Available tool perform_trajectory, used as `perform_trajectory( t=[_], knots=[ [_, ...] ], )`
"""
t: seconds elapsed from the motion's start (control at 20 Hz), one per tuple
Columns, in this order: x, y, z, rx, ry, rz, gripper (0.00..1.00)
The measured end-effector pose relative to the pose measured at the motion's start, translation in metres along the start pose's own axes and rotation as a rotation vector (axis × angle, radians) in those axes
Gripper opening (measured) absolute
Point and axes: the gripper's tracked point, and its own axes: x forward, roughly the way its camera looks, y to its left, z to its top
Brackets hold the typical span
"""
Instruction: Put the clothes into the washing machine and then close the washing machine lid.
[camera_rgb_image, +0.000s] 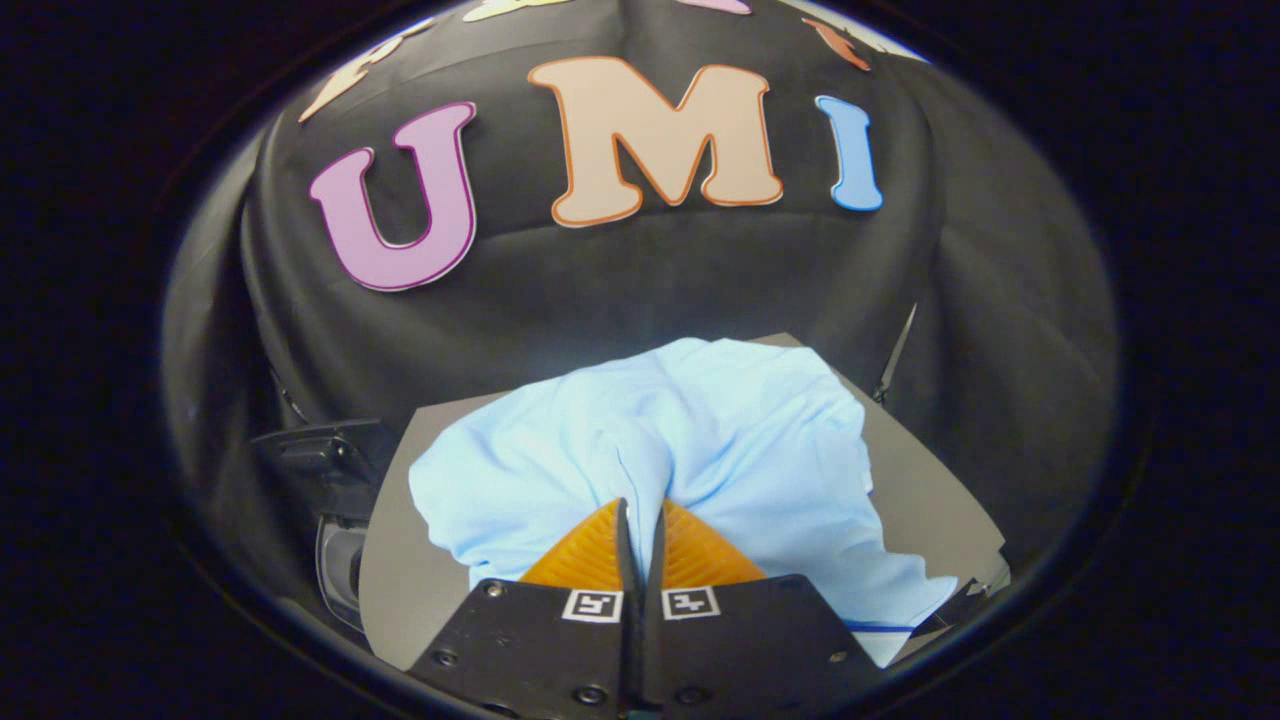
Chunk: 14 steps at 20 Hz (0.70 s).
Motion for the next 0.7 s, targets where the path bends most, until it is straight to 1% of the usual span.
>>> perform_trajectory(
  t=[0.3,0.4,0.55,0.7],
  knots=[
    [-0.044,0.016,0.029,-0.034,-0.114,-0.098,0.0],
    [-0.061,0.027,0.041,-0.022,-0.154,-0.12,0.0],
    [-0.083,0.051,0.06,-0.018,-0.224,-0.132,0.0],
    [-0.104,0.085,0.072,-0.04,-0.276,-0.114,0.0]
  ],
)
